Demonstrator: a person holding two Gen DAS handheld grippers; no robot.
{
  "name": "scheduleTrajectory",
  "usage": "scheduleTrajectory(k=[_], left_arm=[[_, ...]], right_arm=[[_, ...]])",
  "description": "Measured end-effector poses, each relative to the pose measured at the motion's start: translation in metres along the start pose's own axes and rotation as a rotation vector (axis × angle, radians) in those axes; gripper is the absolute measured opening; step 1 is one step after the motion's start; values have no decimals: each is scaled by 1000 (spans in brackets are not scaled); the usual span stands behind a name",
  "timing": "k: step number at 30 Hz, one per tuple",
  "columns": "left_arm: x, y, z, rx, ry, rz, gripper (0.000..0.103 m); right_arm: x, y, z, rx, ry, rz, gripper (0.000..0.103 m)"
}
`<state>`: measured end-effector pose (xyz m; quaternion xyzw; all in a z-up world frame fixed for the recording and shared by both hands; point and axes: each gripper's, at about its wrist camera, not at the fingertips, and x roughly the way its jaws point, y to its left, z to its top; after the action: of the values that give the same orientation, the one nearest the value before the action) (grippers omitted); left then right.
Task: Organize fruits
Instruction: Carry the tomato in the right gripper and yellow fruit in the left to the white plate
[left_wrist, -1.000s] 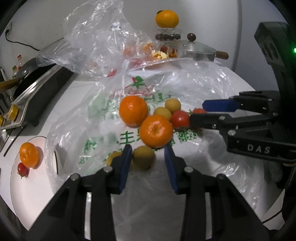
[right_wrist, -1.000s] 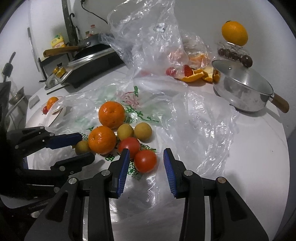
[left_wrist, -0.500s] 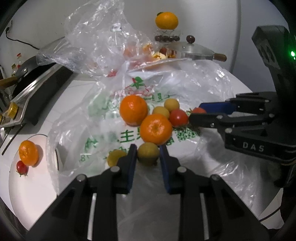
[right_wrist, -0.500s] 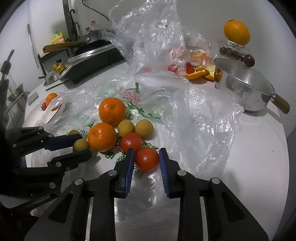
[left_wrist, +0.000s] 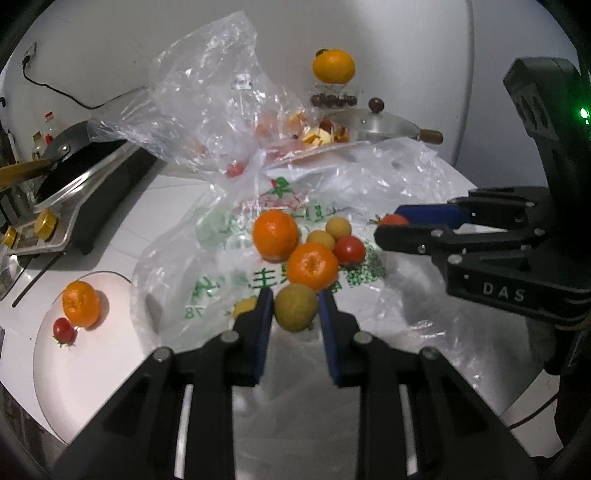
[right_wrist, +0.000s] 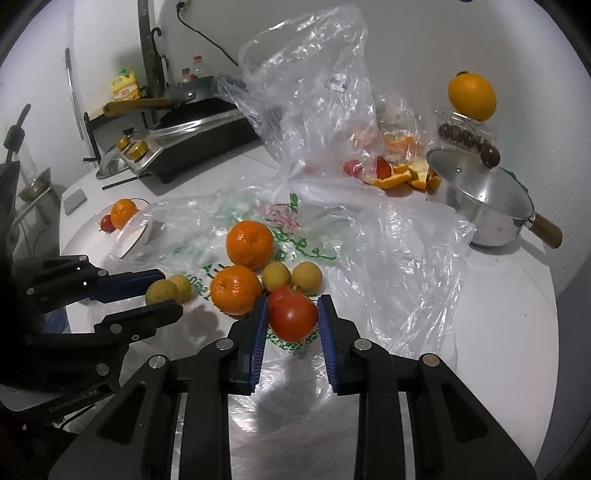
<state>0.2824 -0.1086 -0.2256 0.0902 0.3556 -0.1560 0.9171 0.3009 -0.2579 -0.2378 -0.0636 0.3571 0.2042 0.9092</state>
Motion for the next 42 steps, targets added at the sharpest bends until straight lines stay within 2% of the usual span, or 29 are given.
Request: scheduleTrajectory(k=[24,42], left_arm=[[-49,30,-15,-54,-72,30,26],[-76,80,-41,-137,-101,77,26]], right_arm=[[-27,48,13,-74,-48,5,29],[-24,98,27,-153,-56,22,29]])
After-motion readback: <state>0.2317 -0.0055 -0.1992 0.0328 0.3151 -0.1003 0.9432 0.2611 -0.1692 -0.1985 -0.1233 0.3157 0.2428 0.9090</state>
